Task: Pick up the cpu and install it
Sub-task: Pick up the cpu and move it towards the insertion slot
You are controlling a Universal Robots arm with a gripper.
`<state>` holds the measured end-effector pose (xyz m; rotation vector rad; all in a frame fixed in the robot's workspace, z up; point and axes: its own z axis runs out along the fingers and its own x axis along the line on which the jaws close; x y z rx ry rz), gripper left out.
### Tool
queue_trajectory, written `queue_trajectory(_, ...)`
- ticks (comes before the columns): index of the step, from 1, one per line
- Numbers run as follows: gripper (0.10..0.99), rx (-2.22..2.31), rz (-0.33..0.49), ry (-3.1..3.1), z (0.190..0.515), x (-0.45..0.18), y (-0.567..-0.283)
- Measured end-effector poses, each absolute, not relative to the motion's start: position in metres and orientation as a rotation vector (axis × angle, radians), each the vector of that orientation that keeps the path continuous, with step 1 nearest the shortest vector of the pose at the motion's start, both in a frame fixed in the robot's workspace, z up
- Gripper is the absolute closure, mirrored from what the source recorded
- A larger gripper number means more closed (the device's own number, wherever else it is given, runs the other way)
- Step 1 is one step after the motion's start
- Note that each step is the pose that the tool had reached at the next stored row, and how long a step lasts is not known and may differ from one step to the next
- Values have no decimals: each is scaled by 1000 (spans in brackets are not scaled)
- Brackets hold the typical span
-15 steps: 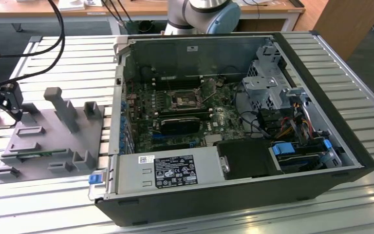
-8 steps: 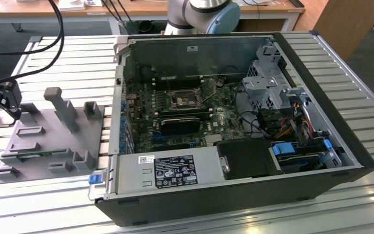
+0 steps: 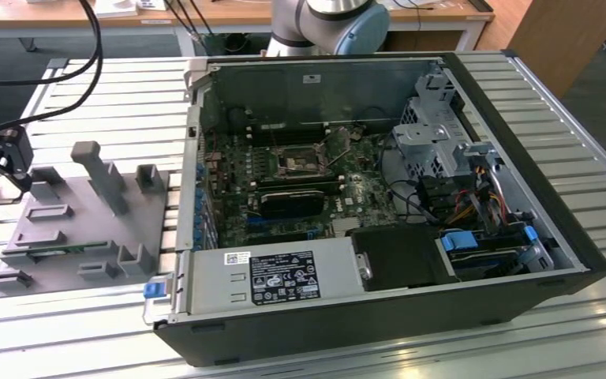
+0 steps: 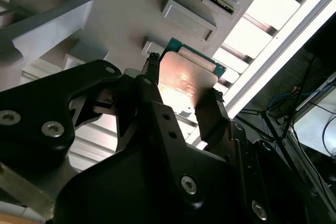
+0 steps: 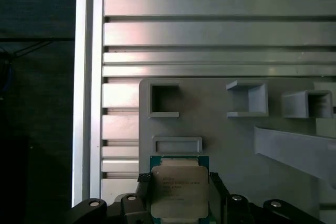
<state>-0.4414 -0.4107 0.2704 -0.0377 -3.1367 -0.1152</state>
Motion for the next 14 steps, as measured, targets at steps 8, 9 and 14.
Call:
queue_trajectory(8, 561, -38, -115, -3137, 275, -441, -411)
queue_trajectory(9, 561, -38, -115, -3137, 275, -441, -411)
queue_trajectory(14, 561, -38, -115, -3137, 278, -441, -411)
